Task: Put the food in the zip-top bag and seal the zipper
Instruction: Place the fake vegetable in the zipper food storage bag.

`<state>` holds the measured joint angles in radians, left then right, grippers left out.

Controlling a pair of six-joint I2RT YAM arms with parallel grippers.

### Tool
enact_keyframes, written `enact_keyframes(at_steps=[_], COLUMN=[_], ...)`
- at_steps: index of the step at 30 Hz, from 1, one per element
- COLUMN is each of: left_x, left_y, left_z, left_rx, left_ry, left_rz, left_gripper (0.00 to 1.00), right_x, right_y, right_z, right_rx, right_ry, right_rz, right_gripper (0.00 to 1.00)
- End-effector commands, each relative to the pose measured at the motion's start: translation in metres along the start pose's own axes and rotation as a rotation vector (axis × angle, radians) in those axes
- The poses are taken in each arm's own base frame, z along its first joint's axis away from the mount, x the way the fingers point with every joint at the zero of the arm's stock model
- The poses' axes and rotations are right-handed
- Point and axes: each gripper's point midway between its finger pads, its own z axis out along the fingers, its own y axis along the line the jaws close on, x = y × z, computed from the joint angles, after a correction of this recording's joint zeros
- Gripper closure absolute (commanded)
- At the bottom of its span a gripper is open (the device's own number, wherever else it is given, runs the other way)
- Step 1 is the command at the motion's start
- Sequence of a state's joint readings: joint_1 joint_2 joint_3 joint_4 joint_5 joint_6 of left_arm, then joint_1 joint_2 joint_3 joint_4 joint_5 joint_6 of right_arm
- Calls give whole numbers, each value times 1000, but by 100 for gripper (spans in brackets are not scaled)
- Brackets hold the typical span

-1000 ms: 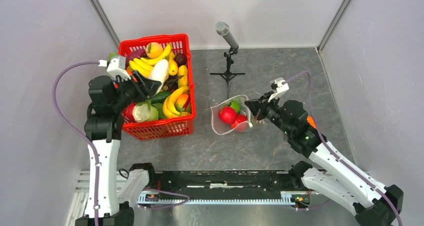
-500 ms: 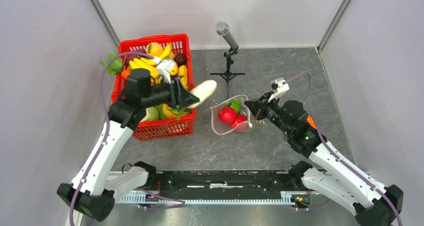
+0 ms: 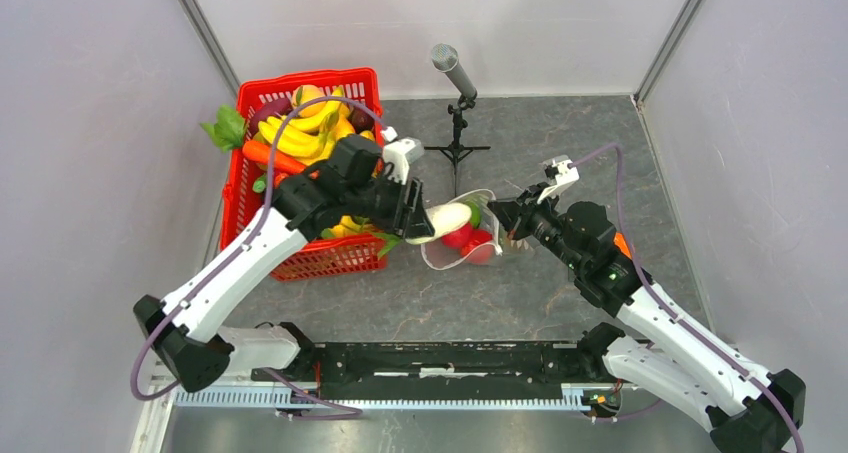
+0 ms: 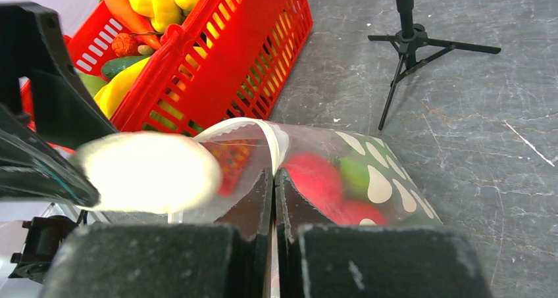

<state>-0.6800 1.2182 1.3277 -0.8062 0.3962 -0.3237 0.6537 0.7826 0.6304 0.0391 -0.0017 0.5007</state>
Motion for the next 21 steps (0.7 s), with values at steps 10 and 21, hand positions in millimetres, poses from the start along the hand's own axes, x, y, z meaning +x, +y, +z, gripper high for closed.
enact_keyframes(at_steps=[10,21], left_x=[-20,-38], left_y=[-8,-10], left_z=[62,121], left_rx=[-115,-136], left_ry=[17,-26], left_rz=[37,-35], left_gripper=[66,60], right_x=[-9,-11], right_y=[22,24], right_z=[2,-6], right_rx=[-108,-125], right_ry=[-34,-86], right_rz=[25,8], right_gripper=[97,97])
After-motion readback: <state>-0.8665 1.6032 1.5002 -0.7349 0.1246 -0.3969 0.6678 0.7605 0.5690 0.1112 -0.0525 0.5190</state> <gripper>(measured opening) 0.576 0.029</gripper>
